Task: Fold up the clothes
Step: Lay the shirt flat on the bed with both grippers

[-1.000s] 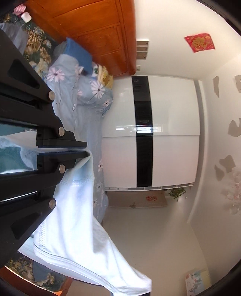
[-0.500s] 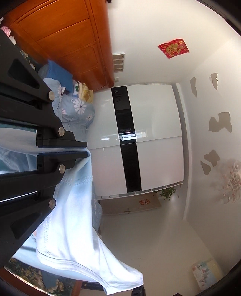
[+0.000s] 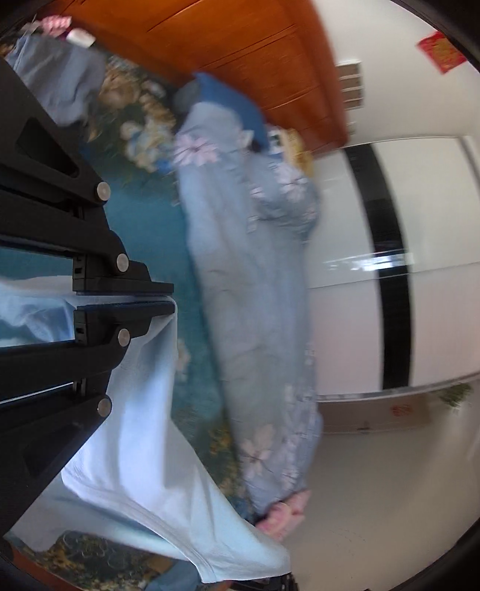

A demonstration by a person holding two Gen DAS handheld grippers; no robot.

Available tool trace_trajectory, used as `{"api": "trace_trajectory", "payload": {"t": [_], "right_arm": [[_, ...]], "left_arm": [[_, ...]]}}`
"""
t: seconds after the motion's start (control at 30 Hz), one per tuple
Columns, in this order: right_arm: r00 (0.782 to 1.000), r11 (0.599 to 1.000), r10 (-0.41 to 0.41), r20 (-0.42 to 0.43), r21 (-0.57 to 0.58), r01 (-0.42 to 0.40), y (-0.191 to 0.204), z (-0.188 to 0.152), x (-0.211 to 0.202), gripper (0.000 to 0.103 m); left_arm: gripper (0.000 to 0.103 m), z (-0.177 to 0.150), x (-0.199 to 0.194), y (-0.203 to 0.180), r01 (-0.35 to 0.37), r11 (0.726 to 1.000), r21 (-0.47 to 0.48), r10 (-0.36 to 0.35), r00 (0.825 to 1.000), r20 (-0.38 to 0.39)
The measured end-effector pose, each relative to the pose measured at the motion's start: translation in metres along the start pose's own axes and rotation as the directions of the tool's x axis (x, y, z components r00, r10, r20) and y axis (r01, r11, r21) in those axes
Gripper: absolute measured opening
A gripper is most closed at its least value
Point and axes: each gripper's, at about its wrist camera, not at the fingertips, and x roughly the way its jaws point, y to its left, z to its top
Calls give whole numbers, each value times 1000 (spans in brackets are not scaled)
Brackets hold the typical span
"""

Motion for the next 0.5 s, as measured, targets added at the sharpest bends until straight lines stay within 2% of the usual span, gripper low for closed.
{"api": "trace_trajectory", "payload": {"t": [0.07, 0.2, 0.33, 0.5], "right_arm": [[997, 999, 21, -73, 35, -18, -10, -5, 55, 2], [987, 998, 35, -156, 61, -26, -26, -8, 142, 2], [976, 996, 46, -215, 80, -29, -34, 0, 209, 2], [957, 997, 42, -287, 78, -20, -33, -6, 264, 2]], "left_arm": [[3, -9, 48, -1, -3, 1000, -24, 1, 997, -78], [3, -19, 116, 0, -29, 999, -30, 24, 987, -156], [3, -25, 167, 1, -54, 998, -22, 49, 977, -209], [3, -25, 217, 17, -99, 995, -32, 87, 960, -265]]}}
